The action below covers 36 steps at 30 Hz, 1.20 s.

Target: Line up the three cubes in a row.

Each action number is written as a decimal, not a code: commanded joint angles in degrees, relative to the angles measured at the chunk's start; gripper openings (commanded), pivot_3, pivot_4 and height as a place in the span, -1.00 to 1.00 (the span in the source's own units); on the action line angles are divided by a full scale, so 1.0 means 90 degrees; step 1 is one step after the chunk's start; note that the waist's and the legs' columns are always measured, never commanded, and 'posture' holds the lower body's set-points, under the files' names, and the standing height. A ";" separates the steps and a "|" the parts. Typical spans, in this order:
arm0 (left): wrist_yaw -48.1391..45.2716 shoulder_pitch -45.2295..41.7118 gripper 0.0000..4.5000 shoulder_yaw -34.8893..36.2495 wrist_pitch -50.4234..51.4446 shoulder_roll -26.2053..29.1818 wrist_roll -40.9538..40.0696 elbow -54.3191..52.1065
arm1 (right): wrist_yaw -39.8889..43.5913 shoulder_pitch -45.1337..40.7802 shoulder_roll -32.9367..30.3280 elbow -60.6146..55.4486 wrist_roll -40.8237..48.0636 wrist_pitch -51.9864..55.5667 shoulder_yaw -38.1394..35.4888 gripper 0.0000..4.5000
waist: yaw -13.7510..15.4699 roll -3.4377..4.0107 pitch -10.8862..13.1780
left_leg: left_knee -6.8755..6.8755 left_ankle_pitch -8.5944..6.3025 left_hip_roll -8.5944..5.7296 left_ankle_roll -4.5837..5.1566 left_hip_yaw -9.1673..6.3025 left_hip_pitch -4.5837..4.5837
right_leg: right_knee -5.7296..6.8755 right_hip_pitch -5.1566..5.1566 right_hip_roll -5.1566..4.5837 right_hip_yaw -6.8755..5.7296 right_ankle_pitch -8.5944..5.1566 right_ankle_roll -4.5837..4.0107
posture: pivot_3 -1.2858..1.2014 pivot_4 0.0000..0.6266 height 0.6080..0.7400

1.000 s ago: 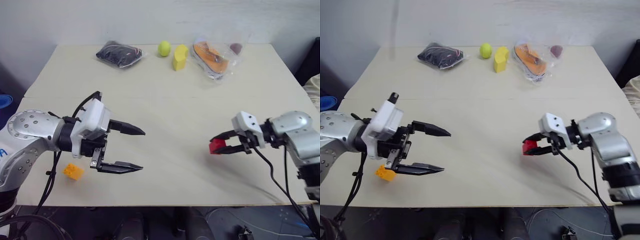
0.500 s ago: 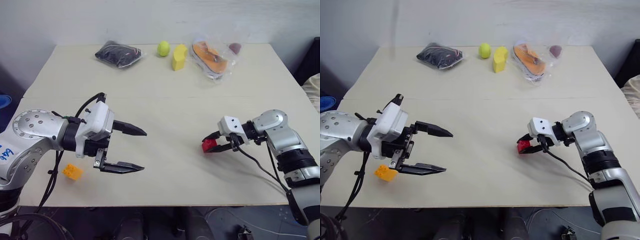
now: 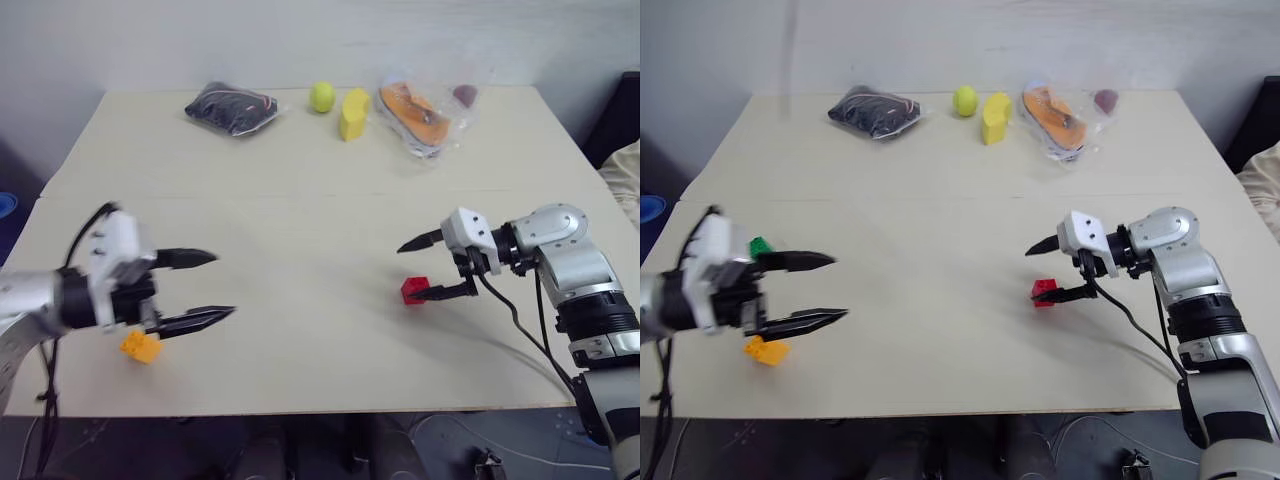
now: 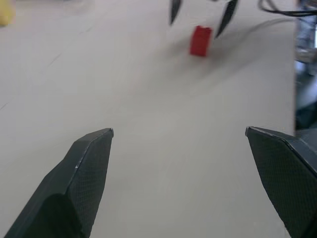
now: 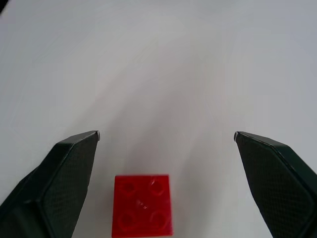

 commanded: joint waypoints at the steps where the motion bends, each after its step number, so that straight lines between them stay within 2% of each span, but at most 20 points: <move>1: 0.0349 0.0925 1.00 0.1255 0.0013 -0.0511 0.0275 -0.0310 | -0.0033 0.0034 -0.0043 -0.1235 0.0867 0.1121 -0.0337 0.99 | -0.0001 -0.0001 0.0000 | 0.0000 -0.0001 0.0002 -0.0001 -0.0002 0.0000 | -0.0005 0.0000 0.0000 -0.0005 0.0000 -0.0001 | 0.03 -0.52 1.00; 4: 0.0517 0.1678 1.00 0.1901 -0.0013 -0.1049 0.0206 -0.0450 | -0.0220 0.0115 0.0011 -0.2012 0.1347 0.1856 -0.0409 0.99 | 0.0012 -0.0003 -0.0001 | 0.0000 -0.0007 0.0003 0.0002 -0.0006 0.0001 | -0.0007 0.0004 -0.0007 -0.0009 -0.0002 -0.0003 | 0.03 -0.52 1.00; 7: 0.0616 0.2321 1.00 0.2297 -0.0478 -0.1492 0.0641 0.0110 | -0.0414 0.0040 0.0218 -0.2635 0.1735 0.2299 -0.0378 0.99 | 0.0022 -0.0005 -0.0003 | 0.0000 -0.0017 -0.0003 0.0012 -0.0010 0.0005 | -0.0009 0.0008 -0.0023 -0.0012 -0.0002 -0.0004 | 0.03 -0.52 1.00; 9: 0.0750 0.2181 1.00 0.2402 -0.0522 -0.1440 0.0585 0.0403 | -0.0481 -0.0036 0.0310 -0.2760 0.1838 0.2456 -0.0361 0.99 | 0.0062 -0.0011 -0.0006 | 0.0000 -0.0025 -0.0005 0.0016 -0.0013 0.0005 | -0.0007 0.0008 -0.0028 -0.0019 -0.0003 -0.0005 | 0.03 -0.52 1.00; 13: 0.0972 0.1555 1.00 0.2340 -0.0362 -0.0954 0.0510 0.1056 | -0.0624 -0.0165 0.0456 -0.2754 0.1839 0.2529 -0.0329 0.99 | 0.0160 -0.0025 -0.0015 | 0.0000 -0.0031 -0.0013 0.0020 -0.0018 0.0005 | -0.0005 0.0008 -0.0043 -0.0025 -0.0004 -0.0008 | 0.03 -0.52 1.00; 17: 0.1327 0.0443 1.00 0.1379 -0.0594 -0.0318 0.1009 0.1986 | -0.0789 -0.0126 0.0557 -0.2845 0.1862 0.2557 -0.0336 0.99 | 0.0165 -0.0026 -0.0016 | 0.0000 -0.0037 -0.0019 0.0029 -0.0018 0.0002 | -0.0006 0.0008 -0.0054 -0.0028 -0.0004 -0.0008 | 0.03 -0.52 1.00; 25: -0.0047 -0.1787 1.00 -0.0884 -0.2684 0.1047 0.2281 0.5344 | -0.0905 -0.0003 0.0436 -0.3067 0.1853 0.2607 -0.0422 0.99 | 0.0037 -0.0032 -0.0019 | -0.0003 -0.0036 -0.0012 0.0029 0.0004 -0.0015 | 0.0006 -0.0014 -0.0035 -0.0032 -0.0002 -0.0006 | 0.03 -0.52 1.00; 30: -0.0783 -0.3981 1.00 -0.2308 -0.3816 0.1133 0.3135 0.7665 | -0.1076 0.0189 0.0283 -0.3384 0.1954 0.2752 -0.0533 0.99 | 0.0024 -0.0049 -0.0029 | -0.0002 -0.0030 -0.0018 0.0032 0.0034 -0.0036 | 0.0025 -0.0049 -0.0021 -0.0043 0.0000 -0.0001 | 0.03 -0.52 1.00; 36: -0.1089 -0.5520 1.00 -0.3359 -0.4836 0.0916 0.4096 0.9712 | -0.1384 0.0496 0.0010 -0.3961 0.2214 0.3063 -0.0832 0.99 | -0.0003 -0.0065 -0.0026 | 0.0011 -0.0029 -0.0024 0.0038 0.0077 -0.0045 | 0.0055 -0.0078 -0.0010 -0.0104 0.0001 0.0001 | 0.03 -0.52 1.00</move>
